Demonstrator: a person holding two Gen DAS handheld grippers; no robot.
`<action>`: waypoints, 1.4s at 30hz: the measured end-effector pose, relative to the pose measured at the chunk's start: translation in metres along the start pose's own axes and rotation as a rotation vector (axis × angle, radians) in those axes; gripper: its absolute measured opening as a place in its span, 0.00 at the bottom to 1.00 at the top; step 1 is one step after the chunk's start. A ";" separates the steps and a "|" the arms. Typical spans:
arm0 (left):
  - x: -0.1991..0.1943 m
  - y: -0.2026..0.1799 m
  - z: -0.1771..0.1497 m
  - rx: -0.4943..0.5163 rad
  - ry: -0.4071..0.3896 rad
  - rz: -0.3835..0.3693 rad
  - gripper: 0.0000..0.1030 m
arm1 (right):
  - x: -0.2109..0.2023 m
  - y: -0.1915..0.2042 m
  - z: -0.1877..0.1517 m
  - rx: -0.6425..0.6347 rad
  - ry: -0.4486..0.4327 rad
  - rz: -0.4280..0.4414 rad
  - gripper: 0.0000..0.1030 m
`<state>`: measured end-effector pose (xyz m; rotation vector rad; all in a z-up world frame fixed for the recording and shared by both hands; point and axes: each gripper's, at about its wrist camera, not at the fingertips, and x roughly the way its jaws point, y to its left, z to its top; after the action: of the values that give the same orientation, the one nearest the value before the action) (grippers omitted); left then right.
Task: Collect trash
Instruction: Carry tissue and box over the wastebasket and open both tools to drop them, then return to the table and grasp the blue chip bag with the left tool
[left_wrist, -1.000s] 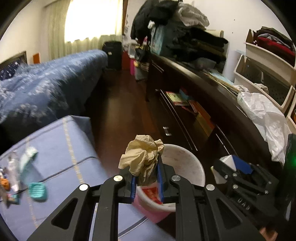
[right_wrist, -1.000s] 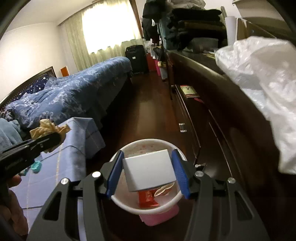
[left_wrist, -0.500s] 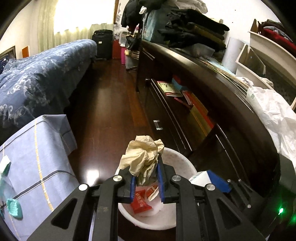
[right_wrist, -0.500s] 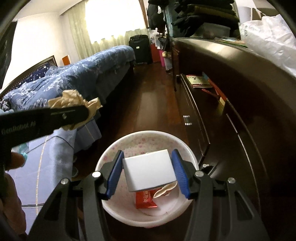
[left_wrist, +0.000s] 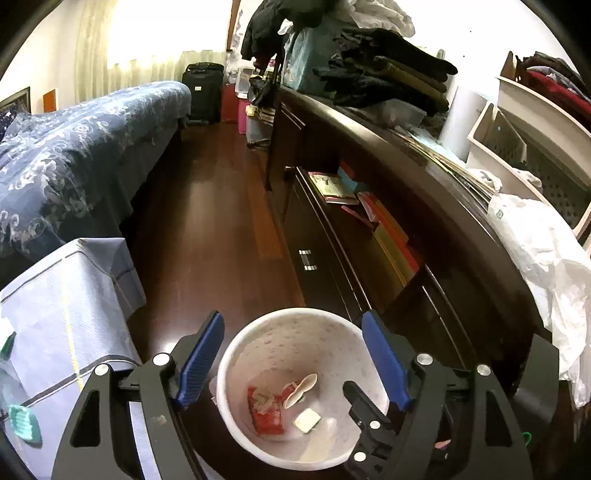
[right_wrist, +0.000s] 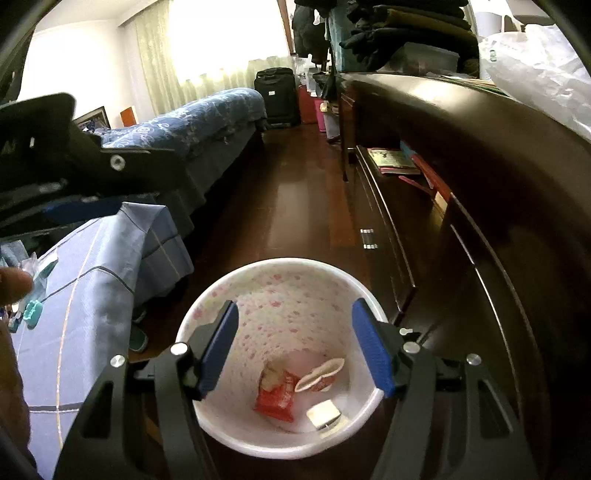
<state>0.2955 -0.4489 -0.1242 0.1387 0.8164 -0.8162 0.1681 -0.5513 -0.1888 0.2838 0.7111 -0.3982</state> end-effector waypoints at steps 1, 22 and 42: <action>-0.004 0.003 0.000 -0.005 -0.007 0.004 0.75 | -0.002 0.000 0.000 0.000 0.000 0.000 0.63; -0.138 0.158 -0.081 -0.210 -0.118 0.447 0.87 | -0.086 0.131 -0.009 -0.210 -0.053 0.226 0.72; -0.221 0.397 -0.157 -0.581 -0.093 0.721 0.93 | -0.097 0.276 -0.041 -0.471 -0.018 0.356 0.73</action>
<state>0.3879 0.0218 -0.1537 -0.1211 0.8076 0.1049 0.2010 -0.2664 -0.1205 -0.0417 0.6989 0.1094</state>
